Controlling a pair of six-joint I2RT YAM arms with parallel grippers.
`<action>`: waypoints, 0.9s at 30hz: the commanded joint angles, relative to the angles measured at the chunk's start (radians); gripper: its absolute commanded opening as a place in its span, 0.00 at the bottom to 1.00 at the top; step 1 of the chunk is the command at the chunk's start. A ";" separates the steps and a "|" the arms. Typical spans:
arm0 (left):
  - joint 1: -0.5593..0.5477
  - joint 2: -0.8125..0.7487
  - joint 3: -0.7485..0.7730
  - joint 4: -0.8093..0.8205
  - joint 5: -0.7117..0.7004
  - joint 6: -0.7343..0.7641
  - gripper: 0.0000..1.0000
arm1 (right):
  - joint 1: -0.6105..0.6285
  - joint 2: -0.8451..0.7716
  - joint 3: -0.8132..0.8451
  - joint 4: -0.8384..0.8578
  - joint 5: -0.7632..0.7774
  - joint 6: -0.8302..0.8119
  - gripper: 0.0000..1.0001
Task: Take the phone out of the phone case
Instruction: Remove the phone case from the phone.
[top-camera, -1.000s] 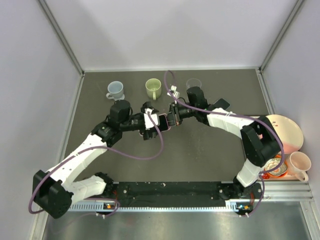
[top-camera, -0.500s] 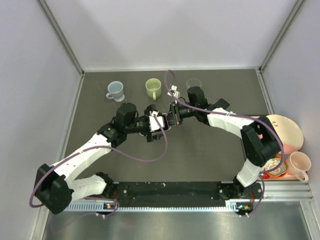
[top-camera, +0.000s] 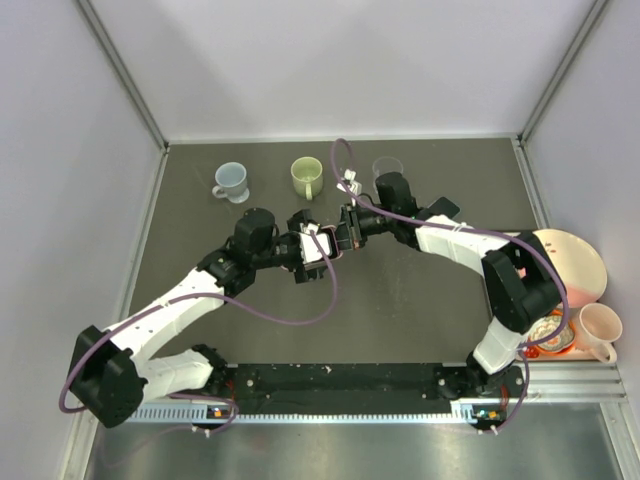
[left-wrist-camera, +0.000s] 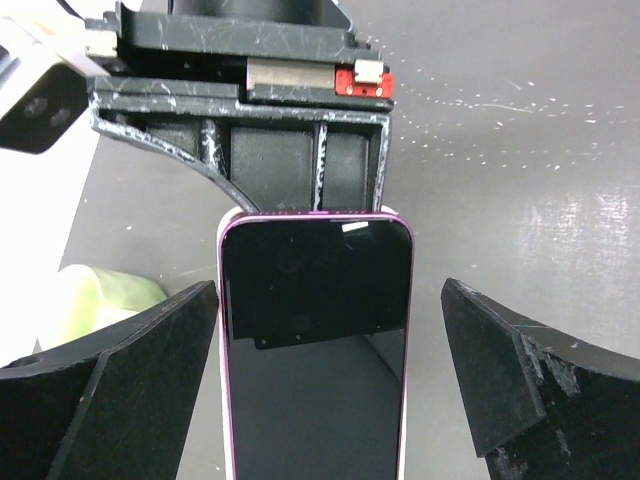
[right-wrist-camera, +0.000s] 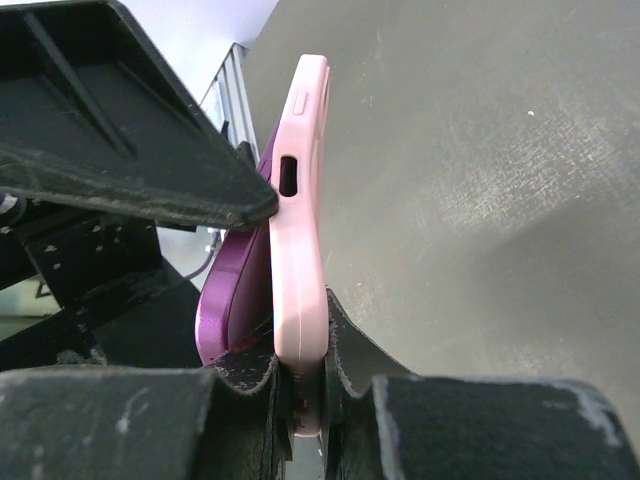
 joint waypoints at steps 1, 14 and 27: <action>-0.002 -0.006 -0.018 0.052 -0.050 0.010 0.99 | -0.013 -0.033 0.062 0.077 -0.061 0.025 0.00; -0.002 -0.003 -0.037 0.121 -0.052 -0.032 0.88 | -0.014 -0.027 0.059 0.093 -0.069 0.047 0.00; -0.002 -0.017 -0.052 0.130 -0.019 -0.030 0.41 | -0.026 -0.019 0.059 0.090 -0.052 0.050 0.00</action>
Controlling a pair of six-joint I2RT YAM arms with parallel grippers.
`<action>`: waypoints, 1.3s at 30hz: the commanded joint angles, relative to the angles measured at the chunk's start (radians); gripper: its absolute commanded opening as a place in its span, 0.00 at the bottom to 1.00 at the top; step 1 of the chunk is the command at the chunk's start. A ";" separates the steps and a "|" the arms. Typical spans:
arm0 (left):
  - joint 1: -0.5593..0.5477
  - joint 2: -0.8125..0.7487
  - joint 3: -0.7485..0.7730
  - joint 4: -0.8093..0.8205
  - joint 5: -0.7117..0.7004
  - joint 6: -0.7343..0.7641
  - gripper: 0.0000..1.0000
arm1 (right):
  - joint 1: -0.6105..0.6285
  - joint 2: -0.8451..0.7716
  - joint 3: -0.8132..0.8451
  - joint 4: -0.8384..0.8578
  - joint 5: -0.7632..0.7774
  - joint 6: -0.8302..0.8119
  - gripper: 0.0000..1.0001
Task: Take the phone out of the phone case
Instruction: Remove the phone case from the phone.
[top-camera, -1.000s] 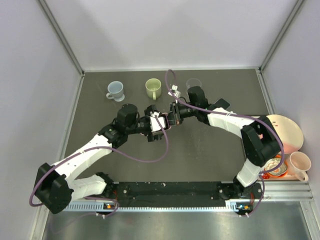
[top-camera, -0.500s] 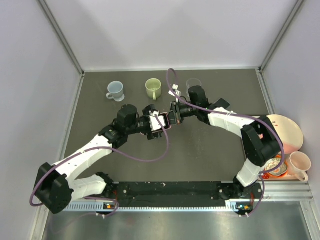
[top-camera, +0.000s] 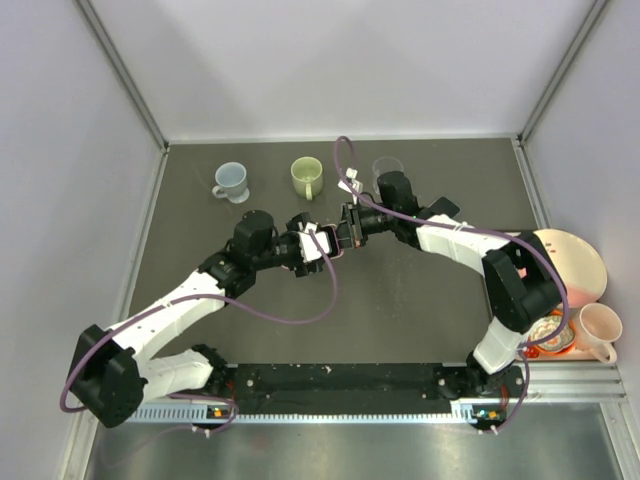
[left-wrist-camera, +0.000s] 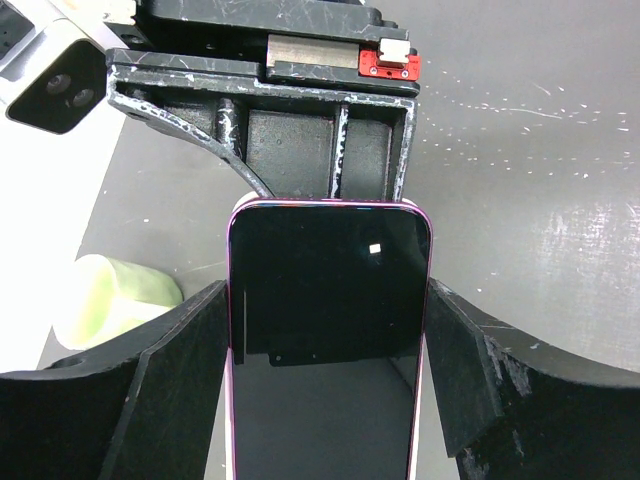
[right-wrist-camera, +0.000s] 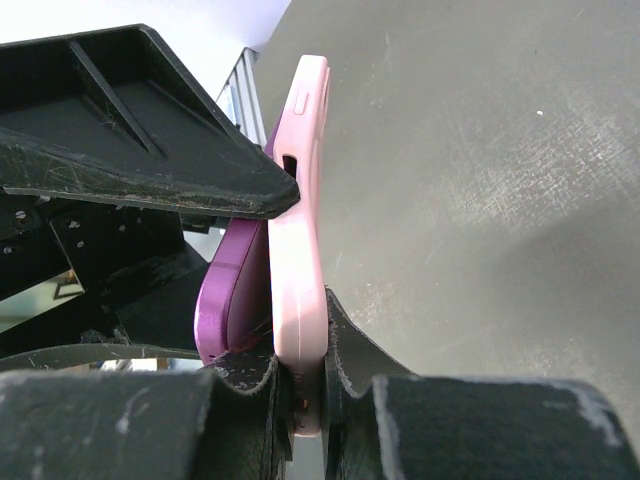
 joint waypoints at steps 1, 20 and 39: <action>-0.002 -0.015 -0.013 0.049 0.029 -0.008 0.33 | -0.017 -0.020 0.059 0.074 -0.028 0.009 0.00; 0.000 -0.016 -0.013 0.058 0.035 -0.052 0.00 | -0.020 -0.033 0.050 0.074 0.005 -0.019 0.00; 0.024 -0.010 0.012 0.046 0.055 -0.129 0.00 | -0.020 -0.059 0.033 0.079 0.030 -0.063 0.00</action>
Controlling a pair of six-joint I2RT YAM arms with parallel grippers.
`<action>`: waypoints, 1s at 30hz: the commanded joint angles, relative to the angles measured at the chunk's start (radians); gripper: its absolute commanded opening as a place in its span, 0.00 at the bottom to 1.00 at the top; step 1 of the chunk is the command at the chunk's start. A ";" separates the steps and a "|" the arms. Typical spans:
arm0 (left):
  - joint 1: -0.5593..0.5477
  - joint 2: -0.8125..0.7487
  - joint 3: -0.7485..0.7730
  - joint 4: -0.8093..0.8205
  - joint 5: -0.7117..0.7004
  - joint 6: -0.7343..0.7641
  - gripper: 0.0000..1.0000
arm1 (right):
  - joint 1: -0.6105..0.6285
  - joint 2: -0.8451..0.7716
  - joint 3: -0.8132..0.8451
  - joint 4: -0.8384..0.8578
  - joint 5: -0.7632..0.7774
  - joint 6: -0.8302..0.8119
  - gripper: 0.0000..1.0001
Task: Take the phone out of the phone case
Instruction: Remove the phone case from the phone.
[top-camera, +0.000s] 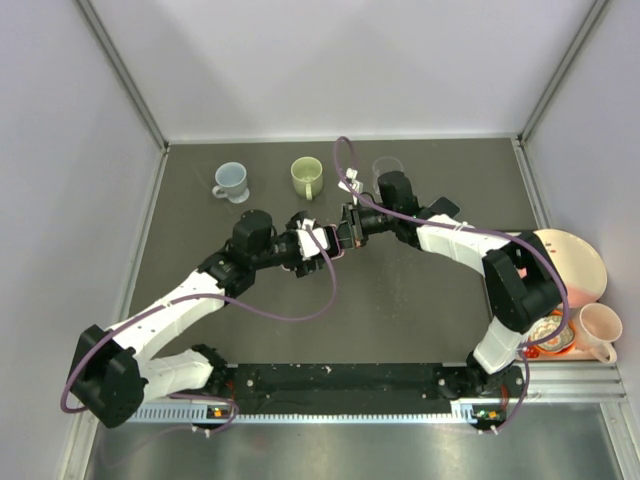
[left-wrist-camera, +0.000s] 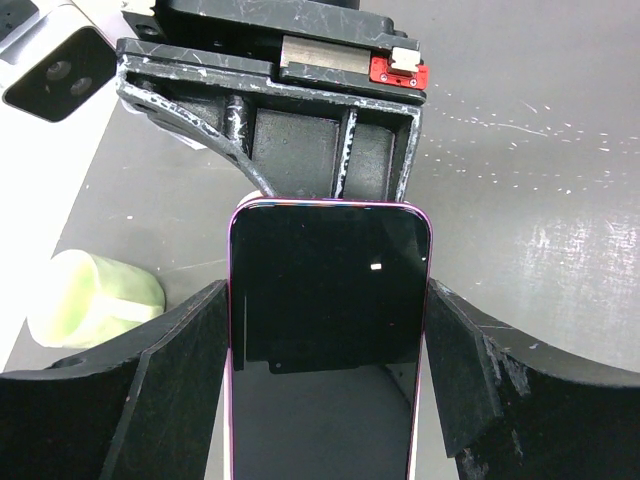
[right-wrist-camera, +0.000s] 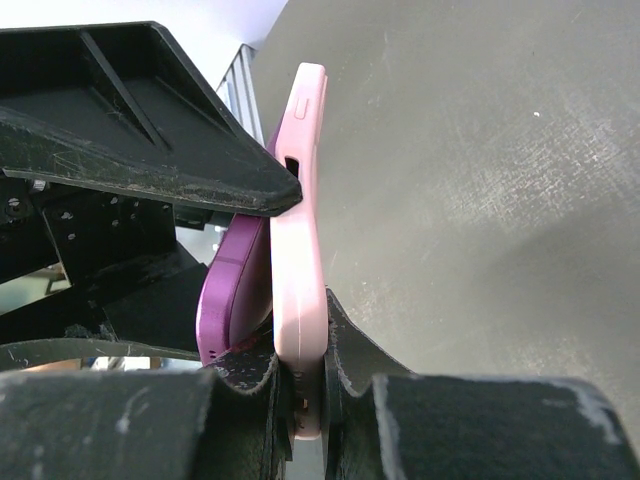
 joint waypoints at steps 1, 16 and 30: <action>0.014 -0.012 0.016 0.029 0.036 -0.069 0.00 | -0.016 -0.061 0.031 0.087 0.033 -0.044 0.00; 0.092 -0.004 0.024 0.057 0.127 -0.182 0.00 | -0.016 -0.084 0.014 0.094 0.049 -0.079 0.00; 0.125 0.000 0.024 0.080 0.167 -0.222 0.00 | -0.017 -0.098 0.008 0.093 0.065 -0.093 0.00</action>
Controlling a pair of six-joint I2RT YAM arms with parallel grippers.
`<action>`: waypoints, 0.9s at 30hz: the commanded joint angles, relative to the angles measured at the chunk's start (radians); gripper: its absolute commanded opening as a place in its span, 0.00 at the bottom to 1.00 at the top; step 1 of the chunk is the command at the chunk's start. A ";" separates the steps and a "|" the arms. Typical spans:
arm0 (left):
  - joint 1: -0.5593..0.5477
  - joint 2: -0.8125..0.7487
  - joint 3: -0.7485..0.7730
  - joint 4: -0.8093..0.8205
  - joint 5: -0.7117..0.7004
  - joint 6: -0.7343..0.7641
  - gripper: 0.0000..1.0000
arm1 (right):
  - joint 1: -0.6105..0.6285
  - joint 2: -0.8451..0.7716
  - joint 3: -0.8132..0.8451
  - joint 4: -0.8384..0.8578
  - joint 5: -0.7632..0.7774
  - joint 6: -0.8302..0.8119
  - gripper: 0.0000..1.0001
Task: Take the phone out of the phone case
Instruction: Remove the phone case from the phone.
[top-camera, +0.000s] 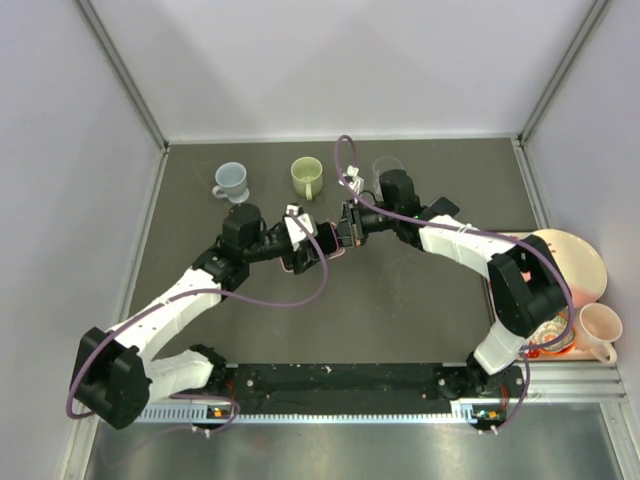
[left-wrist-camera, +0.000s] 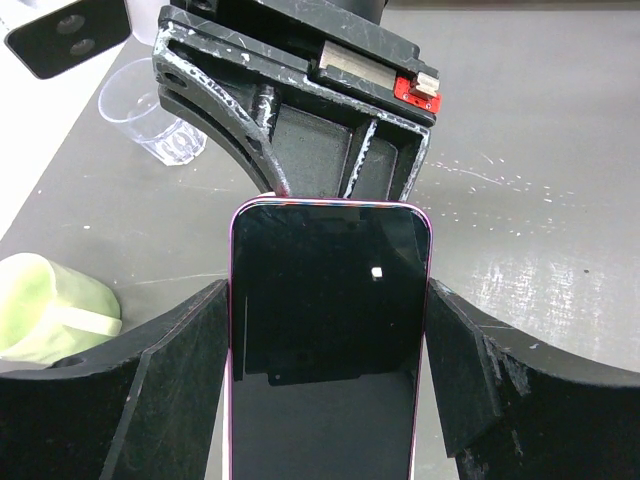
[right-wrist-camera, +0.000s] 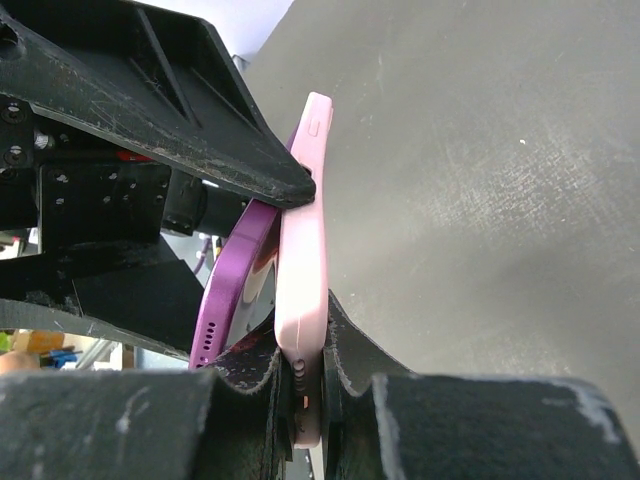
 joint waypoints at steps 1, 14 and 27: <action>0.029 -0.004 0.024 0.023 0.001 -0.065 0.00 | -0.022 -0.066 0.010 0.084 0.035 -0.053 0.00; 0.081 -0.006 0.024 0.062 0.039 -0.136 0.00 | -0.022 -0.077 0.008 0.064 0.061 -0.086 0.00; 0.140 -0.019 0.010 0.127 0.082 -0.220 0.00 | -0.021 -0.083 0.007 0.043 0.134 -0.112 0.00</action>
